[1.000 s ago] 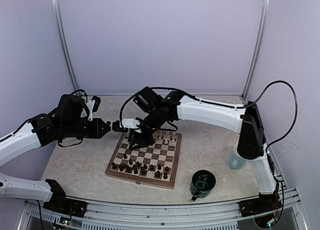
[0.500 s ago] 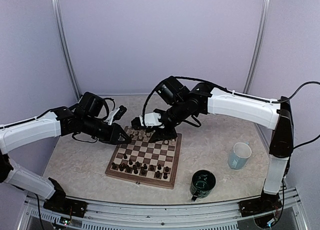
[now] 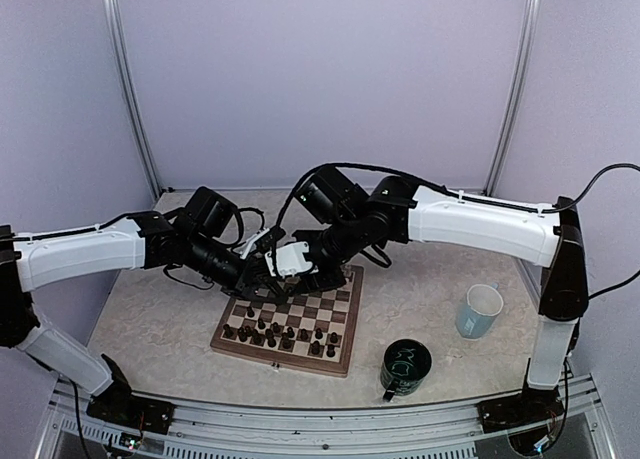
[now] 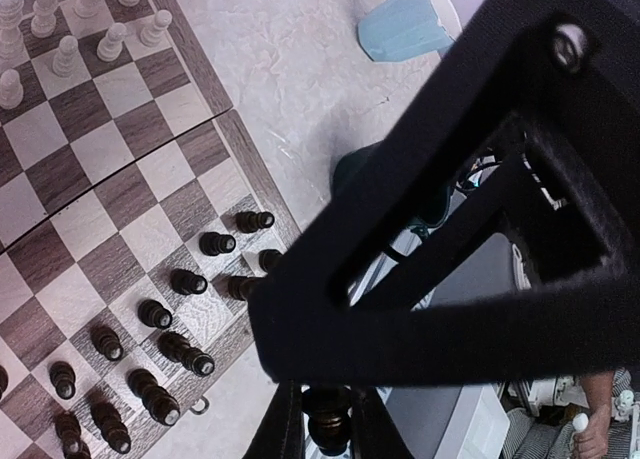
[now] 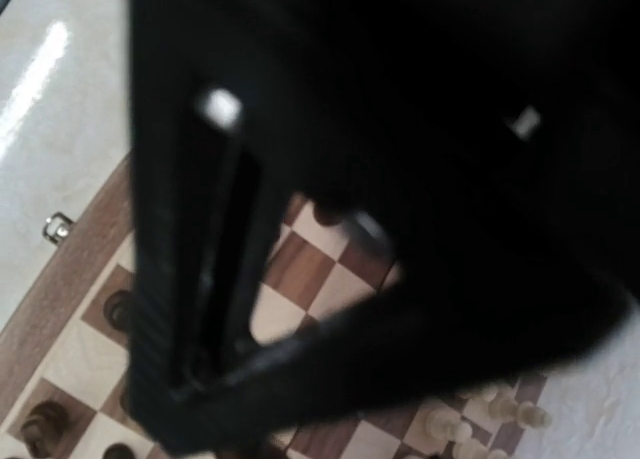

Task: Set up the chess pieces on the board
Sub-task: Pass from the left arm to the right

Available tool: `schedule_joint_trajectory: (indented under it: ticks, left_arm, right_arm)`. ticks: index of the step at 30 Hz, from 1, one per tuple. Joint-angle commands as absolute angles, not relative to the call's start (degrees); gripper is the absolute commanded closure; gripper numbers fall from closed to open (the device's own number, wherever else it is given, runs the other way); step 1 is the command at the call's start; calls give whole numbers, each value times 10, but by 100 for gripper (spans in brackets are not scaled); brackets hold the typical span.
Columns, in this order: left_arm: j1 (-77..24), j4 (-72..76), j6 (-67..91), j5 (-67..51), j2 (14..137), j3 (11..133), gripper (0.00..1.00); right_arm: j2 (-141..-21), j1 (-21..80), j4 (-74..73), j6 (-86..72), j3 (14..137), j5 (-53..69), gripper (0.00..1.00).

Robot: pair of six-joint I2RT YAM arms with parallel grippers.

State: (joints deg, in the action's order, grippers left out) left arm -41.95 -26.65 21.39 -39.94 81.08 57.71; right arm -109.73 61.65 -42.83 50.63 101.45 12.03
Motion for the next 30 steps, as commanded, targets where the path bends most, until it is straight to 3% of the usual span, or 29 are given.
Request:
schedule_joint_trajectory:
  ticks: [1,9,17,22,30]
  left_arm:
    - [-421,-256,203,-427,815,600,94]
    - [-416,-251,200,-442,813,599,94]
    - [-408,-248,202,-437,808,598,94]
    - [-398,-245,198,-388,784,594,72]
    - [-411,-148,199,-229,645,546,58]
  right_arm:
    - [-1105,628,-438,541,1010,111,55]
    - [-1105,631,-446,550,998,101,60]
    - [-1109,633,-435,544,993,95,88]
    - [-1086,610,-414,496,983,146,94]
    - [-1036,515,-363,353,922,409,95]
